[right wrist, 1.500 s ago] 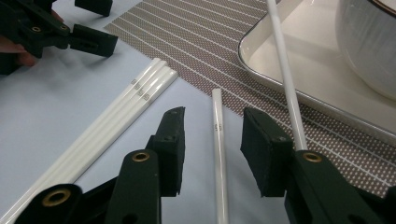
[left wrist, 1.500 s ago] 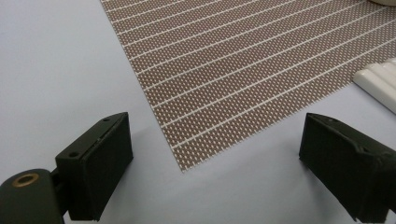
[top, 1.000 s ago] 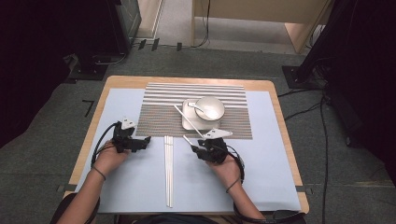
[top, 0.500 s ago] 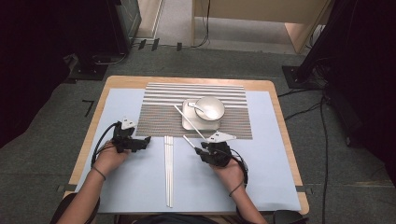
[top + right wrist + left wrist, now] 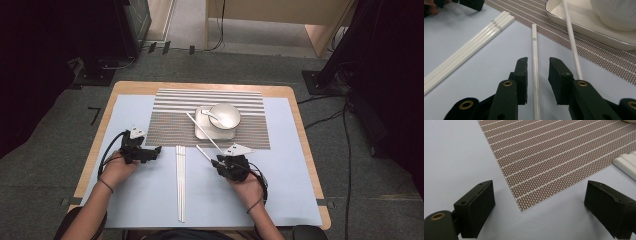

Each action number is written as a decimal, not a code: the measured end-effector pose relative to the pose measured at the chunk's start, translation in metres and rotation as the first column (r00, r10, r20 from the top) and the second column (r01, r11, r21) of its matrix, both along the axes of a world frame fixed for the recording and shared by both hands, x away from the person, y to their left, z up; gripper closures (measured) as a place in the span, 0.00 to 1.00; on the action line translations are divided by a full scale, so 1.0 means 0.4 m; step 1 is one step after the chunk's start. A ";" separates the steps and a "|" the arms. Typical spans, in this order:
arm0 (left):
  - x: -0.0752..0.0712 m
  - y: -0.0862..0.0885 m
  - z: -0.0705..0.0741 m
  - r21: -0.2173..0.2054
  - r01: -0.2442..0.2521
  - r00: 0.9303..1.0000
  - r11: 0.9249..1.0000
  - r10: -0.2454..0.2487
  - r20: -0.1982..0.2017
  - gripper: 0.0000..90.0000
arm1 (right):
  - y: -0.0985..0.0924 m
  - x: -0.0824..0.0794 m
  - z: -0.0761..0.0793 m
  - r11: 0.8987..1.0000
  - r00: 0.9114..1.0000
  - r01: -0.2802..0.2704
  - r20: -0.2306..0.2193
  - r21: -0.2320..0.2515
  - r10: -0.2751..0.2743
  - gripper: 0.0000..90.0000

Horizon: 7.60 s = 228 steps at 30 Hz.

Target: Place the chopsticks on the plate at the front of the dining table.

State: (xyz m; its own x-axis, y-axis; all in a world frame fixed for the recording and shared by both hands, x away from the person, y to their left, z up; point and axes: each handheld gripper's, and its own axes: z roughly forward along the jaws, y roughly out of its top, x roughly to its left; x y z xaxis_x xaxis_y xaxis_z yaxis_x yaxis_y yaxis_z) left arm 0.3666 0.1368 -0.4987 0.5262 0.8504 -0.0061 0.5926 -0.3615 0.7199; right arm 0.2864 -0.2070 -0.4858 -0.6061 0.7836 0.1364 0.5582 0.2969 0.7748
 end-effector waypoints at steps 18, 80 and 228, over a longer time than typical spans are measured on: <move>0.000 0.000 0.000 0.000 0.000 1.000 1.000 0.000 0.000 0.10 | -0.017 -0.029 -0.010 1.000 1.000 0.008 -0.006 -0.016 -0.008 0.77; 0.000 0.000 0.000 0.000 0.000 1.000 1.000 0.000 0.000 0.10 | -0.033 -0.027 -0.031 0.998 0.998 0.051 -0.026 -0.022 -0.052 0.95; -0.001 -0.001 -0.001 -0.002 -0.003 1.000 1.000 0.003 0.006 0.10 | 0.051 0.178 0.067 0.999 0.998 0.032 -0.062 0.004 -0.032 0.95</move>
